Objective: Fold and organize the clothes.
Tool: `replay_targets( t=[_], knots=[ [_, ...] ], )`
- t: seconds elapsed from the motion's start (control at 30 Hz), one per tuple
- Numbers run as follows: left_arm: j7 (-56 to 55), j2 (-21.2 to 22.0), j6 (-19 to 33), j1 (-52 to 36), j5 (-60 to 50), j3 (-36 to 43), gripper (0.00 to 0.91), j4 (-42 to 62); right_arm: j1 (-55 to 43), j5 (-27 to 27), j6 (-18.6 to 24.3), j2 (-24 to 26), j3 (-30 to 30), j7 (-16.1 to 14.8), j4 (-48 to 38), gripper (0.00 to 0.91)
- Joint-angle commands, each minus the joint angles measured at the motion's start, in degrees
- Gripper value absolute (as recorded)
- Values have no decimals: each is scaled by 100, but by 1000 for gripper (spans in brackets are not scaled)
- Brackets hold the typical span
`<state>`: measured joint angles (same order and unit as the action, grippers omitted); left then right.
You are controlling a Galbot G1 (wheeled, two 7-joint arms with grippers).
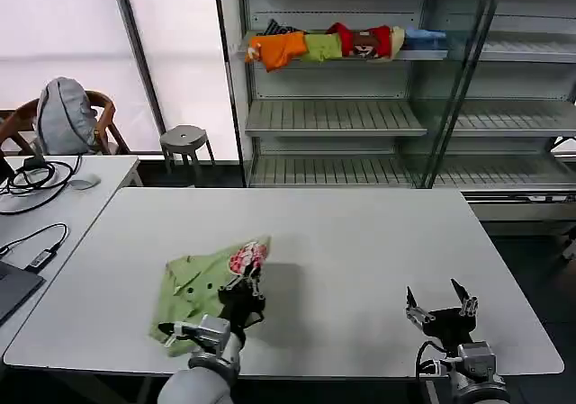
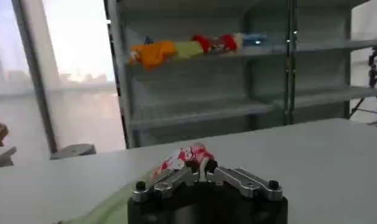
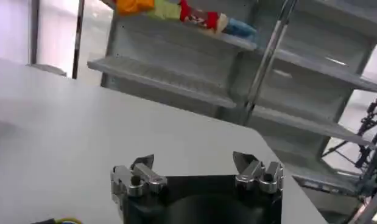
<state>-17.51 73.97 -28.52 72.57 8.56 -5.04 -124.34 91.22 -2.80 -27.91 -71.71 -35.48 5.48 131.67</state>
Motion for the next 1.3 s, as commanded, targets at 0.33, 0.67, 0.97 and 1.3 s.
replay_targets(
  t=[0.33,0.67,0.97,1.3],
  knots=[
    [-324,616,-34,-841,891,1081,20,650,-799,-660,49,422,-370,263,11,907],
    [421,752,358,-787,1361,1289,907,701,-1282,-1108,265,916,-562,271,-271,907],
    [484,824,764,-538,1570,2148,907,894,-1599,-1237,289,1131,-525,246,-483,907],
    [238,1117,1077,-884,1202,1625,907,1781,-1694,-1411,276,1487,-1057,198,-477,907]
  ],
)
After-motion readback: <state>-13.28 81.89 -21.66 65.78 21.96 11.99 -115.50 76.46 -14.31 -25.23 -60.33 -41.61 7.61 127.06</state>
